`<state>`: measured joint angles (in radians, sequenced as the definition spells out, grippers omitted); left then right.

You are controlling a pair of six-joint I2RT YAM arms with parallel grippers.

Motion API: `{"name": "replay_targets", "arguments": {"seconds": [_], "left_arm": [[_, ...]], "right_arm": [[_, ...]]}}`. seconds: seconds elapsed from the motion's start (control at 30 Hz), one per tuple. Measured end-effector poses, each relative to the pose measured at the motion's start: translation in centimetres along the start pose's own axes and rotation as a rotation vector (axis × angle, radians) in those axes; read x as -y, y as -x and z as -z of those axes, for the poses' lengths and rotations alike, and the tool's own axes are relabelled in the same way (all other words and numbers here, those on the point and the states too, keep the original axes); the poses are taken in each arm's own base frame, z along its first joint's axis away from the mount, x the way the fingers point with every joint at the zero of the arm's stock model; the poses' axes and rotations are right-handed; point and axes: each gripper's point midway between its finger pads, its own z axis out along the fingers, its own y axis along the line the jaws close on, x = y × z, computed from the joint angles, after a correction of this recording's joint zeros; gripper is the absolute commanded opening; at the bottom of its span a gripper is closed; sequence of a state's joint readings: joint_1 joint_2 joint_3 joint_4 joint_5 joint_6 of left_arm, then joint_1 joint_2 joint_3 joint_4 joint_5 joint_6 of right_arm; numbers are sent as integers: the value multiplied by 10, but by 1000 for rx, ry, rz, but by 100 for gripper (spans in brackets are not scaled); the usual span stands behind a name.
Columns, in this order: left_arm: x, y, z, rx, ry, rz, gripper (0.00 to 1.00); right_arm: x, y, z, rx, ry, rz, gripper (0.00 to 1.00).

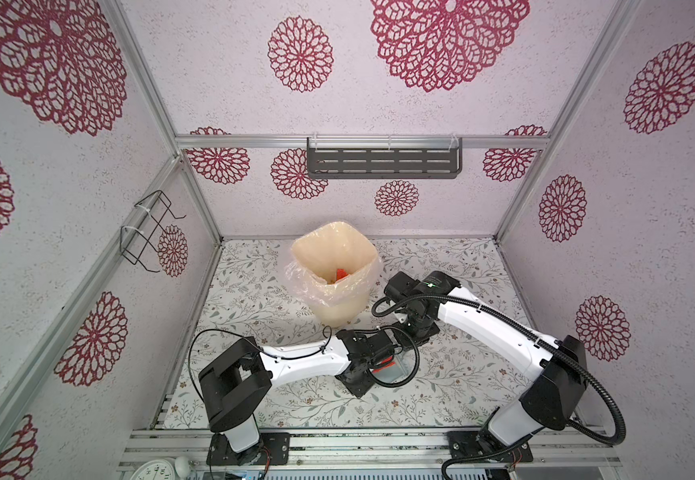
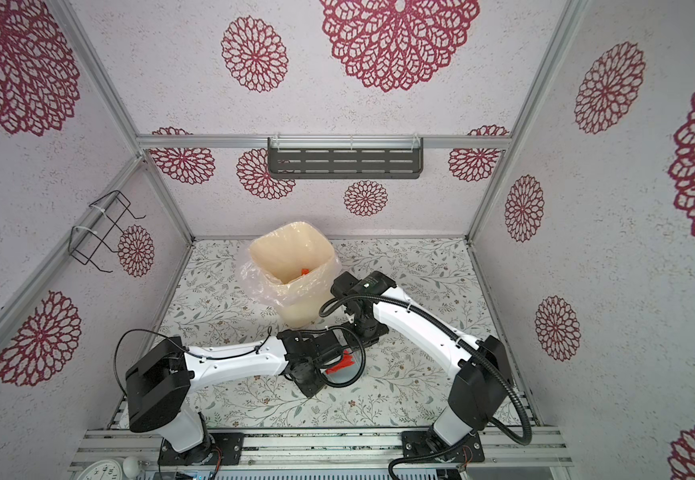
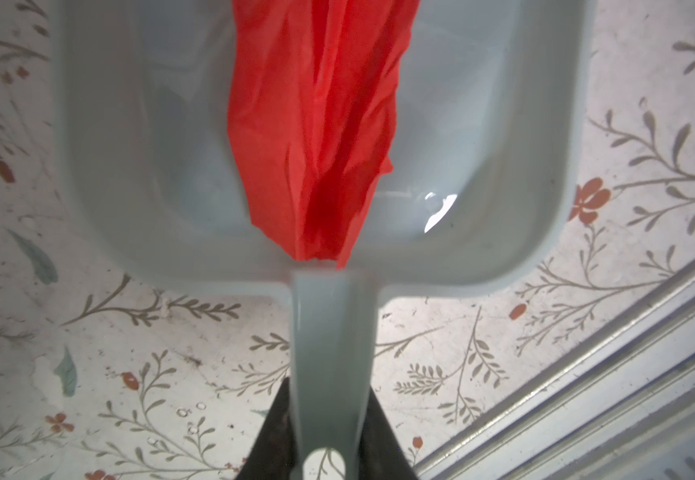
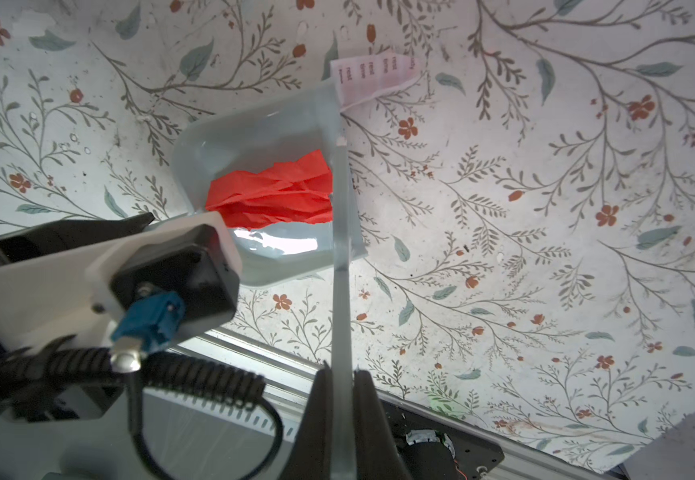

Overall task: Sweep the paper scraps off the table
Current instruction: 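Brush the pink paper strip into the dustpan with the right brush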

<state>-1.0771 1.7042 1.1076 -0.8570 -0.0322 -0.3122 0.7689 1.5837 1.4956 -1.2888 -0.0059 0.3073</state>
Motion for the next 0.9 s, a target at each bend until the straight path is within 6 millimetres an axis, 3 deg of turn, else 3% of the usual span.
{"name": "replay_targets", "arguments": {"seconds": [0.17, 0.3, 0.53, 0.9], "left_arm": [[-4, 2, -3, 12, 1, 48, 0], [-8, -7, -8, -11, 7, 80, 0], [-10, -18, -4, -15, 2, 115, 0], [-22, -17, -9, -35, -7, 149, 0]], "right_arm": [[34, 21, 13, 67, -73, -56, 0], [48, 41, 14, 94, -130, -43, 0], [46, 65, -18, 38, -154, 32, 0], [28, 63, -20, 24, -103, 139, 0]]}}
